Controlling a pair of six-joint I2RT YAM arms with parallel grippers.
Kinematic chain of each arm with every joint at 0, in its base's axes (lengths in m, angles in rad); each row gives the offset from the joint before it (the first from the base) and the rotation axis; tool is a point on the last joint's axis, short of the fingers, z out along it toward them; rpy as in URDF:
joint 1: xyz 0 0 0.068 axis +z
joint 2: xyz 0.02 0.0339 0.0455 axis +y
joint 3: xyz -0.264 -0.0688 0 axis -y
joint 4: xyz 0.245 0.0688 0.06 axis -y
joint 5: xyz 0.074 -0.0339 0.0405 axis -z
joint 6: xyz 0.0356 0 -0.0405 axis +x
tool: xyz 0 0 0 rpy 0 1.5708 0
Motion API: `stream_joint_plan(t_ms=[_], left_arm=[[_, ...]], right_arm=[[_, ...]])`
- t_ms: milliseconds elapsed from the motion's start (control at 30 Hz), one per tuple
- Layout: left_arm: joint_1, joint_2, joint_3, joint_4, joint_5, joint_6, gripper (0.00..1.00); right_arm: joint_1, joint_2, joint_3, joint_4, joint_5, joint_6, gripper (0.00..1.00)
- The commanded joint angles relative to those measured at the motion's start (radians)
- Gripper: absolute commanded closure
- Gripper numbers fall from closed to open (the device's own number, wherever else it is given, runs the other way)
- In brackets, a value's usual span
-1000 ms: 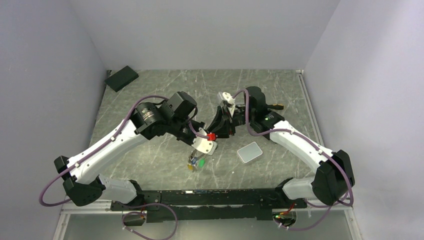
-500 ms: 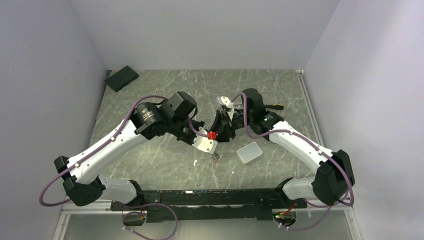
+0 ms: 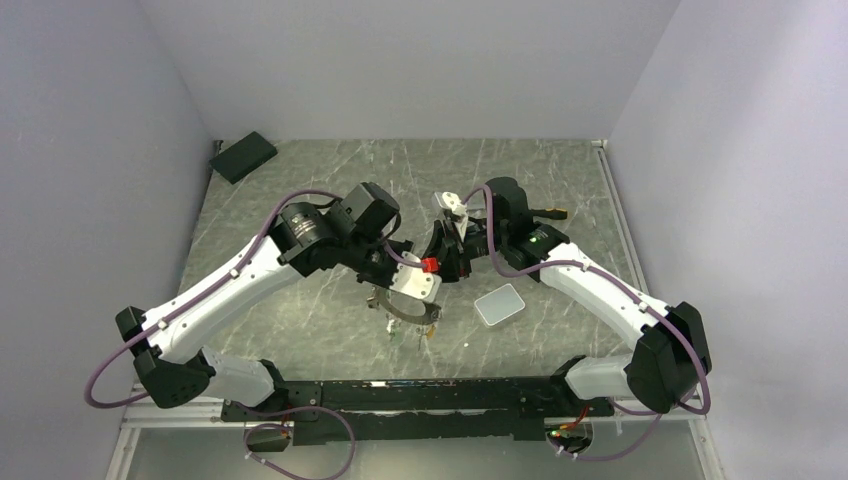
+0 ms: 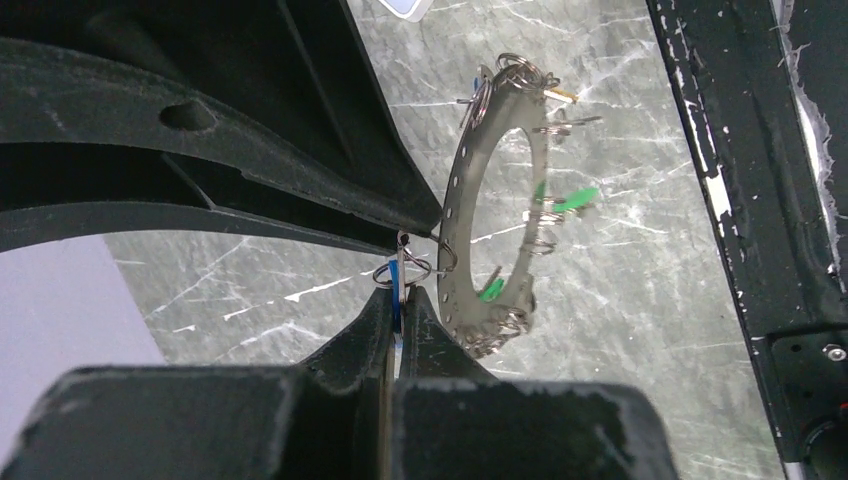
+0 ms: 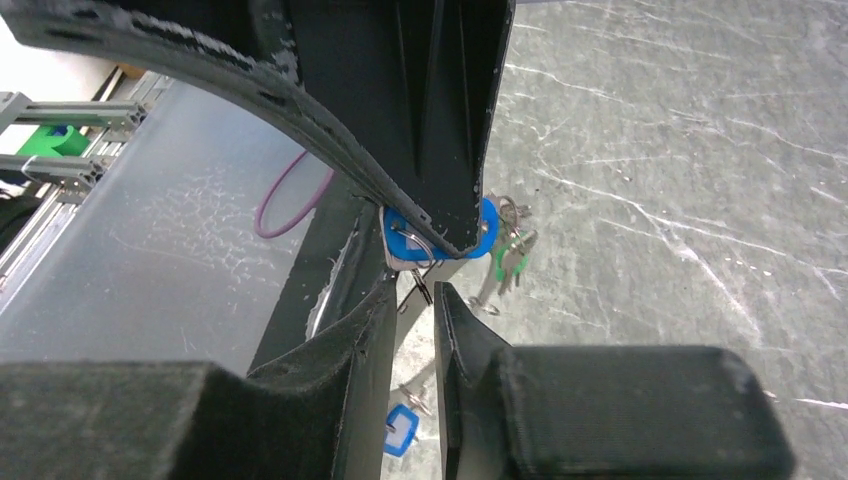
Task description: Remove the keys from the keyring
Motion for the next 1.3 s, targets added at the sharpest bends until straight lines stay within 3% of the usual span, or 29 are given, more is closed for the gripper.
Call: stream_joint_plan(t_ms=[0,67,400,1267], left_arm=[[-0.007,0.01,0.062,0.016,0.013,-0.06,1.0],[-0.007,0.017,0.067,0.013,0.013,-0.074,1.0],[-0.004,0.028,0.083,0.009,0.006,-0.144,1.0],[0.028,-0.048,-0.078,-0.059,0.03,-0.106,1.0]], right_arm=[[0.004,-0.03,0.034,0.065,0.002,0.018,0.76],[0.004,-0.032,0.032,0.069,-0.003,0.019,0.77],[0.006,-0.045,0.019,0.006,0.029,-0.06,1.0],[-0.029,-0.064,0.072,-0.094,-0.127,-0.126,1.0]])
